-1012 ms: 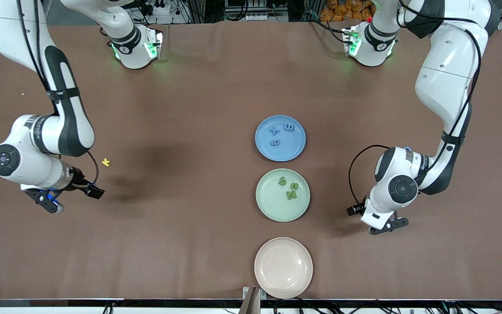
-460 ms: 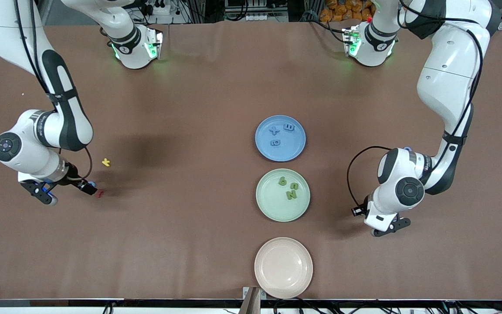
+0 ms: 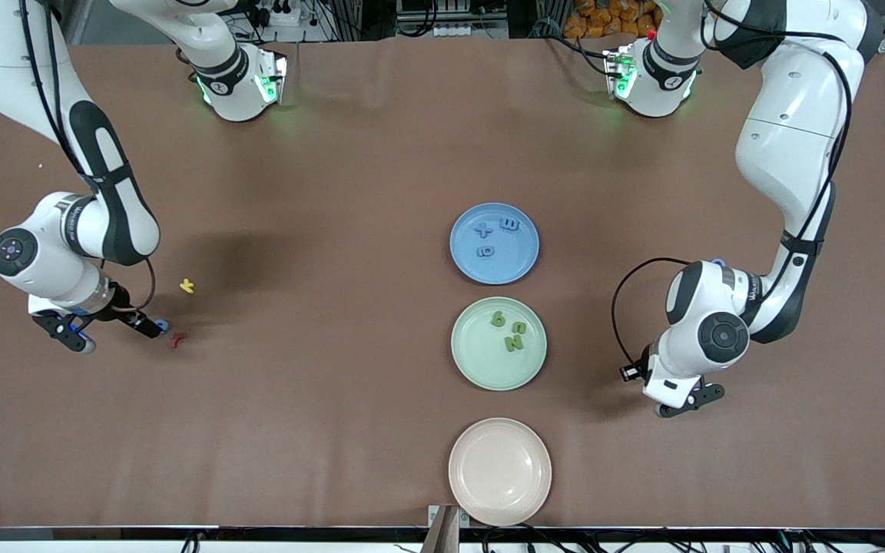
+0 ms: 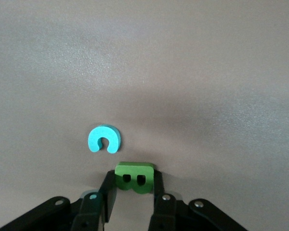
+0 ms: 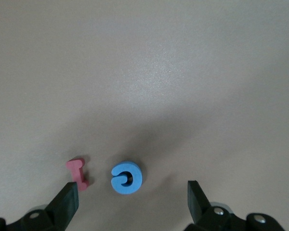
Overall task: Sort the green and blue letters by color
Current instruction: 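Grasp the blue c with the right gripper while the left gripper grasps green B, then drop the B on the green plate while the right gripper carries the c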
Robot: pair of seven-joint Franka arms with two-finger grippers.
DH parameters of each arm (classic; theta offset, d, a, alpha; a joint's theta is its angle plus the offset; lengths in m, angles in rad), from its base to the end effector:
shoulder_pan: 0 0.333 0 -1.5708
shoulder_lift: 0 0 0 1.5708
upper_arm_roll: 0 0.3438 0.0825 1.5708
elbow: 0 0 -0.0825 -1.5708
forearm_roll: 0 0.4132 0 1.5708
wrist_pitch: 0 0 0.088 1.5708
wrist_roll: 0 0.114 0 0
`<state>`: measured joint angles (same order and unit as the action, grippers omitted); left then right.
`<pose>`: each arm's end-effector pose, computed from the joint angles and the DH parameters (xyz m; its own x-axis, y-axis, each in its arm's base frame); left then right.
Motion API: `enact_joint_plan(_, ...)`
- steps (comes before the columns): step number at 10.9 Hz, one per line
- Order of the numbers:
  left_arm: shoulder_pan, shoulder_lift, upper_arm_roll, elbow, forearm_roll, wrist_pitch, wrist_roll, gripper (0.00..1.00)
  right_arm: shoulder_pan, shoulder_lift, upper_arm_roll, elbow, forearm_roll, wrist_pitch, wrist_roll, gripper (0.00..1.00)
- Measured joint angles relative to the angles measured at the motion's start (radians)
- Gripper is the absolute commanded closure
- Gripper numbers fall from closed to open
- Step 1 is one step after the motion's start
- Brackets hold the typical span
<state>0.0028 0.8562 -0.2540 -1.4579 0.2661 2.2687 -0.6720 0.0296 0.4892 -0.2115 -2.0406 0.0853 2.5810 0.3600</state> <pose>0.7458 -0.1476 0.1737 0.9458 0.3247 -0.0042 0.3246 -0.9457 -0.0159 0.6241 -0.1134 0.2041 0.8313 -0.5502 0.0785 -0.5532 -0.8327 0.0227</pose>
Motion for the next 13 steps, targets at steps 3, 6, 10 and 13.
enact_joint_plan(3, -0.011, 0.000, -0.013, 0.017, 0.000, 0.001, -0.072, 1.00, 0.000, 0.042, 0.002, -0.001, 0.000, 0.052, 0.000, 0.00)
enact_joint_plan(6, -0.085, -0.012, -0.022, 0.044, 0.000, 0.001, -0.212, 1.00, 0.000, 0.064, 0.002, -0.019, 0.000, 0.093, 0.000, 0.18)
enact_joint_plan(10, -0.141, -0.038, -0.095, 0.046, 0.000, 0.000, -0.443, 1.00, 0.000, 0.066, 0.004, -0.032, 0.000, 0.108, -0.001, 0.73)
enact_joint_plan(13, -0.240, -0.042, -0.110, 0.045, 0.000, 0.009, -0.579, 1.00, 0.000, 0.056, 0.006, -0.032, 0.001, 0.112, -0.001, 0.88)
